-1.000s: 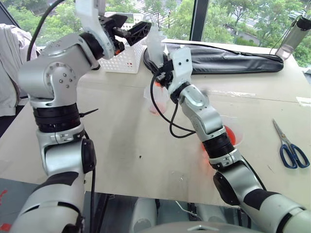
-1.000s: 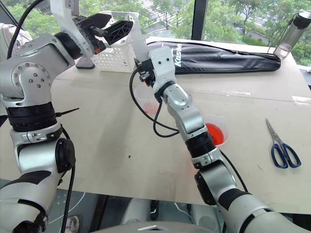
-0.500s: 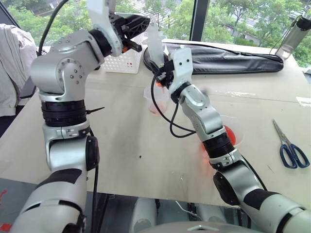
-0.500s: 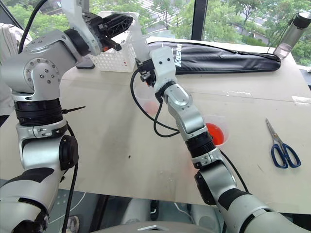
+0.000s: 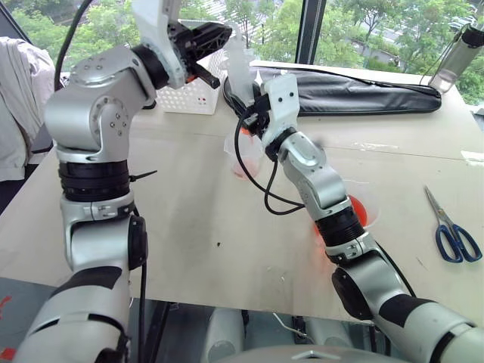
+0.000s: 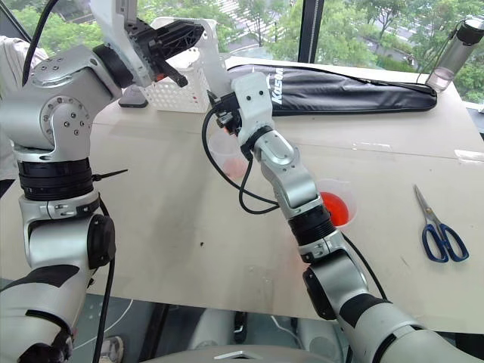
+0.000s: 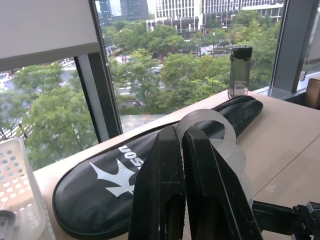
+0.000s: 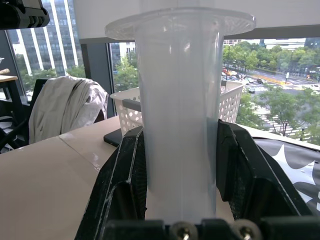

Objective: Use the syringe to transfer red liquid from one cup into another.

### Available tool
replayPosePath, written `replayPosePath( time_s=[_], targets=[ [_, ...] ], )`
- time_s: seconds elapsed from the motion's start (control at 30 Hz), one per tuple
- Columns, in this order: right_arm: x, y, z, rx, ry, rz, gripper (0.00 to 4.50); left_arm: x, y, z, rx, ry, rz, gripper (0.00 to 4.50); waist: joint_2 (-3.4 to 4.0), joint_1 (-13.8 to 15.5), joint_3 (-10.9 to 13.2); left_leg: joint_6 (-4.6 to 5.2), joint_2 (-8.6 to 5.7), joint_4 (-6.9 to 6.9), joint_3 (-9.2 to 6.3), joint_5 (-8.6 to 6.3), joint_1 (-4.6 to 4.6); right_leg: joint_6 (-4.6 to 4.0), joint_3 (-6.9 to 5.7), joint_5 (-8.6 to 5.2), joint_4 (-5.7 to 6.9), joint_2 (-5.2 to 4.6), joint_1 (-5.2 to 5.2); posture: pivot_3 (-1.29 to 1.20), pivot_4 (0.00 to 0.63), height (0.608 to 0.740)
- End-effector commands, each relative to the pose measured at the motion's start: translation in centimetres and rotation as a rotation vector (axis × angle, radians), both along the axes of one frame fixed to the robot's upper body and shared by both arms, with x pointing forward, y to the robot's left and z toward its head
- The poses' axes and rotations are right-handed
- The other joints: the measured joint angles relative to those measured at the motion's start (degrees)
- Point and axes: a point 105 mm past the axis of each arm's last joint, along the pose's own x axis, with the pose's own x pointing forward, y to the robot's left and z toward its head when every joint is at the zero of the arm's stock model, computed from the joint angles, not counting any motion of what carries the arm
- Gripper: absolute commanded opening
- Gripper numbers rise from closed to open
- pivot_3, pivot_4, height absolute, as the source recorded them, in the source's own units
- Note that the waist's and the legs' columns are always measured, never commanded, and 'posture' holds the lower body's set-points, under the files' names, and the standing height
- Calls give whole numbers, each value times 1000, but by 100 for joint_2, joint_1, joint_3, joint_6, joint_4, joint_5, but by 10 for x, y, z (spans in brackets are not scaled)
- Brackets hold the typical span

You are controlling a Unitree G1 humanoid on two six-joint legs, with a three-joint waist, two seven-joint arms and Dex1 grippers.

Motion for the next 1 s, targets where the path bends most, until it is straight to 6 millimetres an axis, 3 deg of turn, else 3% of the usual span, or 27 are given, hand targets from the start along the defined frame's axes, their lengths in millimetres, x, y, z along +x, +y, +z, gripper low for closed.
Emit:
replayPosePath(
  time_s=[0.03, 0.4, 0.73, 1.0],
  targets=[
    [-30, 31, 38, 80, -112, 136, 1443, -12, -15, 2, 53, -44, -65, 0, 0, 1, 0, 0, 0, 0, -1, 0, 0, 0, 0, 0, 0, 0, 0, 0, 150, 724],
    [-35, 31, 49, 108, -140, 156, 1443, -15, -17, -15, 101, -6, -87, 0, 0, 0, 0, 1, 0, 0, -1, 0, 0, 0, 0, 0, 1, 0, 0, 0, 150, 724],
    [-34, 28, 53, 119, -166, 143, 1442, -11, -8, -45, 136, 91, -63, 0, 0, -3, 0, 0, 0, 1, -1, 0, 1, 0, 0, 0, 1, 0, 0, 0, 150, 724],
    [-33, 26, 56, 125, -177, 134, 1442, -11, -5, -58, 152, 135, -57, 0, -6, 0, -4, 1, 0, 2, 0, 0, 4, 0, 1, 0, 2, 0, 2, 0, 150, 724]
  ],
)
